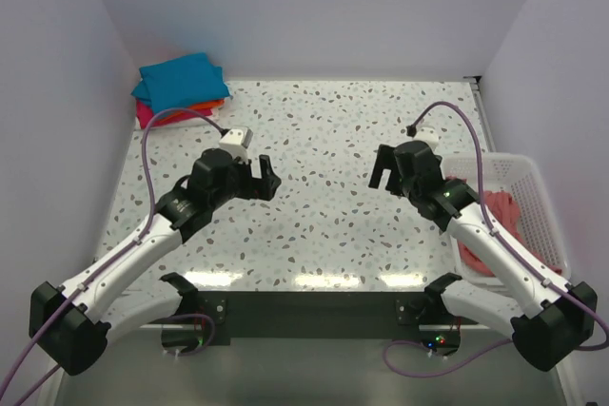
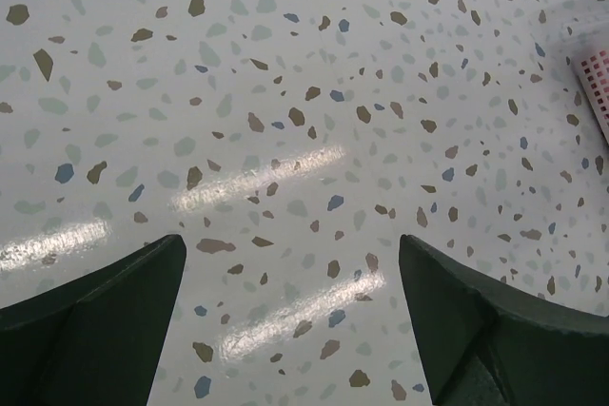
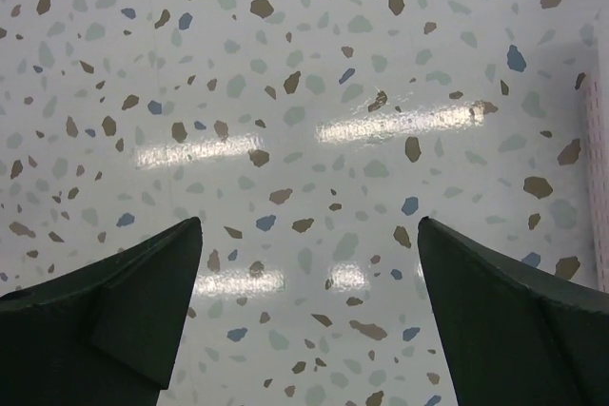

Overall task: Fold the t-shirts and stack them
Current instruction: Grab the tshirt from the pile

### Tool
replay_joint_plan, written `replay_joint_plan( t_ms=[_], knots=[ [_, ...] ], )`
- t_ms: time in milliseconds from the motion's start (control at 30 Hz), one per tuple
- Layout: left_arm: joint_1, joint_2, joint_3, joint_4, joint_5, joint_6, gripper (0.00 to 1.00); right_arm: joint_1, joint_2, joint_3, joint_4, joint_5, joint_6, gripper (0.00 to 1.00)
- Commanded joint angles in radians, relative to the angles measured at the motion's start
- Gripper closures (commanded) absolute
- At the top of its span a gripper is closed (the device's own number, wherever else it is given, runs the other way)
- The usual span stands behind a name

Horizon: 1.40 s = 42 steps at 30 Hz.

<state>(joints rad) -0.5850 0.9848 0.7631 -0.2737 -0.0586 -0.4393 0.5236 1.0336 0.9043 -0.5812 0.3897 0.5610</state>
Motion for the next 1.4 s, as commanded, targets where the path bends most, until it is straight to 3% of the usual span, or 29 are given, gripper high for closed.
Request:
replay_joint_plan(
  t_ms=[0, 167, 233, 367, 433, 700, 1033, 1067, 1100, 1167, 1200, 1367],
  knots=[
    [-0.006, 0.005, 0.051, 0.008, 0.037, 0.033, 0.01, 0.004, -0.012, 0.011, -0.003, 0.049, 0.020, 0.01],
    [-0.006, 0.015, 0.064, 0.014, 0.051, 0.039, 0.01, 0.001, 0.094, 0.118, -0.023, 0.080, 0.004, 0.01],
    [-0.006, 0.025, 0.079, 0.011, 0.060, 0.042, 0.01, -0.061, 0.143, 0.159, -0.037, 0.097, -0.013, 0.01],
    [-0.004, 0.046, 0.097, 0.018, 0.101, 0.050, 0.01, -0.398, 0.235, 0.255, -0.130, 0.050, 0.034, 0.01],
    [-0.006, 0.055, 0.104, 0.008, 0.106, 0.056, 0.01, -0.486, 0.237, 0.258, -0.154, 0.099, 0.072, 0.01],
    [-0.006, 0.061, 0.073, 0.025, 0.135, 0.053, 0.01, -0.782, 0.253, 0.091, -0.126, 0.089, 0.198, 0.01],
    [-0.004, 0.074, 0.073, 0.022, 0.141, 0.056, 0.01, -0.886, 0.462, -0.050, 0.032, 0.002, 0.267, 0.02],
    [-0.006, 0.075, 0.073, 0.021, 0.140, 0.054, 0.01, -0.884, 0.489, -0.050, 0.043, -0.002, 0.264, 0.08],
    [-0.006, 0.074, 0.071, 0.022, 0.141, 0.053, 0.01, -0.886, 0.496, -0.050, 0.047, -0.011, 0.257, 0.21],
    [-0.006, 0.077, 0.073, 0.021, 0.140, 0.050, 0.02, -0.886, 0.485, -0.047, 0.047, -0.014, 0.235, 0.61],
    [-0.006, 0.077, 0.073, 0.021, 0.140, 0.048, 0.02, -0.886, 0.471, -0.050, 0.047, -0.012, 0.226, 1.00],
    [-0.006, 0.078, 0.085, 0.014, 0.149, 0.045, 0.05, -0.886, 0.314, 0.013, -0.012, -0.052, 0.127, 1.00]
  ],
)
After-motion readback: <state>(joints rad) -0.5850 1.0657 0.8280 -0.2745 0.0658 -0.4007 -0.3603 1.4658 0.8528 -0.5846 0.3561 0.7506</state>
